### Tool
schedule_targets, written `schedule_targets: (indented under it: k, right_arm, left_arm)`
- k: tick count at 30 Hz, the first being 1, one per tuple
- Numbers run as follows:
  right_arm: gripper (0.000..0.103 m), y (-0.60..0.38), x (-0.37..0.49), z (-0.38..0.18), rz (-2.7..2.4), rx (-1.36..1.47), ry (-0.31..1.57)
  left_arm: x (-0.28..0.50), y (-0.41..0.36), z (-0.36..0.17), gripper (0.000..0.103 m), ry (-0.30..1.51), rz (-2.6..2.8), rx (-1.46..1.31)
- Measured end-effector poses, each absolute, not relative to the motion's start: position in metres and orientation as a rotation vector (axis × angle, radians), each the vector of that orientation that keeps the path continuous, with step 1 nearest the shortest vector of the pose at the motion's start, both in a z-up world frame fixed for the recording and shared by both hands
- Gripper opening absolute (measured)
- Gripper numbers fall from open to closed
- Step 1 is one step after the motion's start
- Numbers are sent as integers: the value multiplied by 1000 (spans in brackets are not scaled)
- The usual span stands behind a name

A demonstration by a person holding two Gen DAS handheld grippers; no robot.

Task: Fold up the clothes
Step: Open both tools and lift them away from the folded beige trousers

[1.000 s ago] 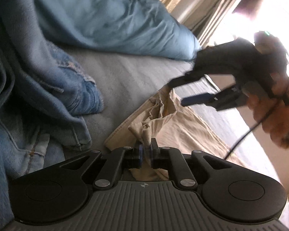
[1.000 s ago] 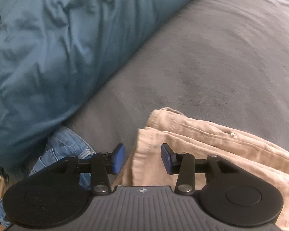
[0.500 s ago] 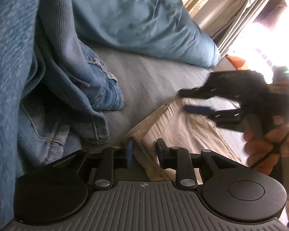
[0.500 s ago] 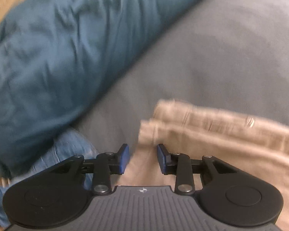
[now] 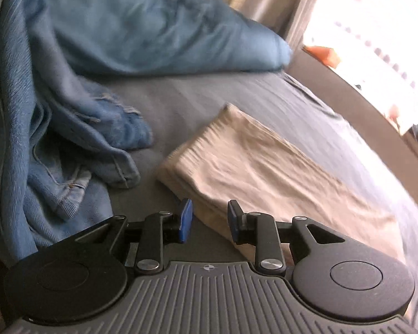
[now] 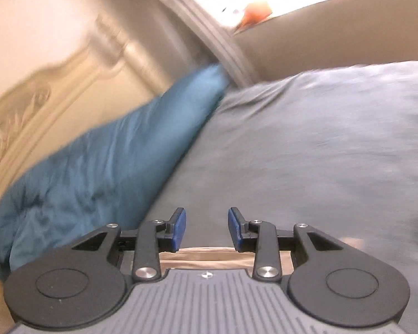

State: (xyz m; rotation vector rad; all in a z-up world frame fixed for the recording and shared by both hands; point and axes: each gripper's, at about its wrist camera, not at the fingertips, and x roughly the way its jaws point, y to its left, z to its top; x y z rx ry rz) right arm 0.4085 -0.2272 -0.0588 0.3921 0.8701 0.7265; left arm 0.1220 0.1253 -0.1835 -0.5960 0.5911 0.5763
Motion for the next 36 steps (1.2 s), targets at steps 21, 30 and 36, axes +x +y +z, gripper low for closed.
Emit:
schedule_targets:
  k: [21,30,36]
  right_arm:
    - [33,-275,277,-183,840,-95,909]
    - [33,-283,280,-174,828,-118,839]
    - [34,-291,283,-214,754,-22,917]
  left_arm:
    - [223,88,-204,27,760,585,-227]
    - [224,85,-206,28,753,588,-186]
    - [228,61,-166,27,664,499,-83]
